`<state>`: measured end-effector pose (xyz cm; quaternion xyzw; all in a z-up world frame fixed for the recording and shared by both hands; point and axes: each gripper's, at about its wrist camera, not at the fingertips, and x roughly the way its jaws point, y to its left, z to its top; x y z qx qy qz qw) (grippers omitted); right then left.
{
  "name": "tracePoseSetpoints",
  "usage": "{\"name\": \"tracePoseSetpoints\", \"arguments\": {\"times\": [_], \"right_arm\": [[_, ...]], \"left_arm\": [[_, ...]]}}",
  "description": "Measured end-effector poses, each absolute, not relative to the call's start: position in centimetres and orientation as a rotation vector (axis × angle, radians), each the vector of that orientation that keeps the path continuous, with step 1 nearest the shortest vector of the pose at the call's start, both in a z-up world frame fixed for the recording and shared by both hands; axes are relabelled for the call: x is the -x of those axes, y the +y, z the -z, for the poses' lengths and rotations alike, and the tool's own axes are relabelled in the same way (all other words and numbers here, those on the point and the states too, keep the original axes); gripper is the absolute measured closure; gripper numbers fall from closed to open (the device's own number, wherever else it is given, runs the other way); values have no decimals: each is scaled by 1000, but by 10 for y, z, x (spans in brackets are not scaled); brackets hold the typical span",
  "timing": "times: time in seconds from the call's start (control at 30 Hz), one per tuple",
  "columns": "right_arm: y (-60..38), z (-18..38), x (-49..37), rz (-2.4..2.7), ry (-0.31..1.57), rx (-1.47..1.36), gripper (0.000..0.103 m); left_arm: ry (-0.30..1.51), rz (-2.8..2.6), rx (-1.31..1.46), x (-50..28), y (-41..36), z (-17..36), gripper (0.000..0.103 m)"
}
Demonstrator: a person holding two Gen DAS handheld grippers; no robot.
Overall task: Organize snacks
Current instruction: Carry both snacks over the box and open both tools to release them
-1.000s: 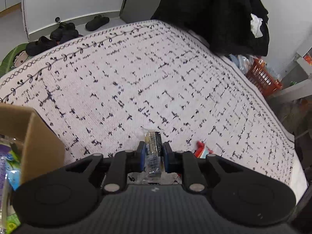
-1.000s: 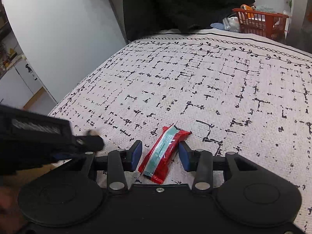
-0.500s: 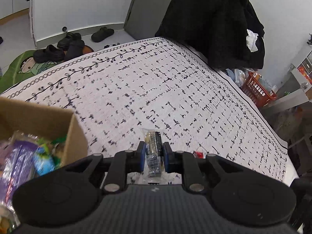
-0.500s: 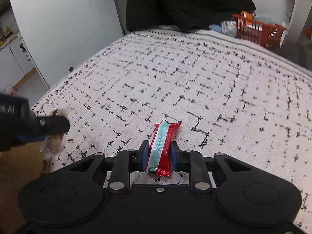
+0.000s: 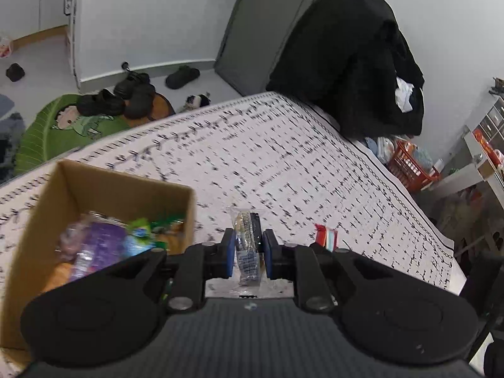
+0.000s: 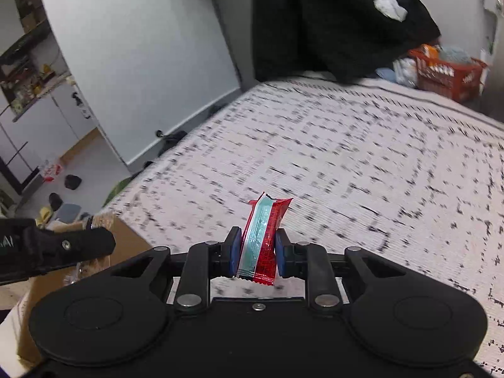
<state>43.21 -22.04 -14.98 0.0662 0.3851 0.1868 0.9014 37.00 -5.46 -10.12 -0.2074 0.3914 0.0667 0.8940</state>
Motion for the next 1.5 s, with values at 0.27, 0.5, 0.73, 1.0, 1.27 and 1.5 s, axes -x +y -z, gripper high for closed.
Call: {"name": "tracePoseSetpoints", "arguments": {"times": [0.27, 0.5, 0.73, 1.0, 1.27, 1.5], "right_arm": [[-193, 119, -410, -441, 749, -106, 80], [-170, 96, -388, -491, 704, -69, 80], [-148, 81, -365, -534, 674, -26, 80], [-126, 70, -338, -559, 670, 30, 80], [-109, 62, -314, -568, 673, 51, 80], [-104, 62, -300, -565, 697, 31, 80]], "left_arm": [[777, -193, 425, -339, -18, 79, 85], [774, -242, 430, -314, 12, 71, 85], [799, -251, 455, -297, 33, 74, 85], [819, -230, 496, -271, 47, 72, 85], [841, -254, 552, -252, 65, 74, 72], [813, -243, 558, -239, 71, 64, 53]]}}
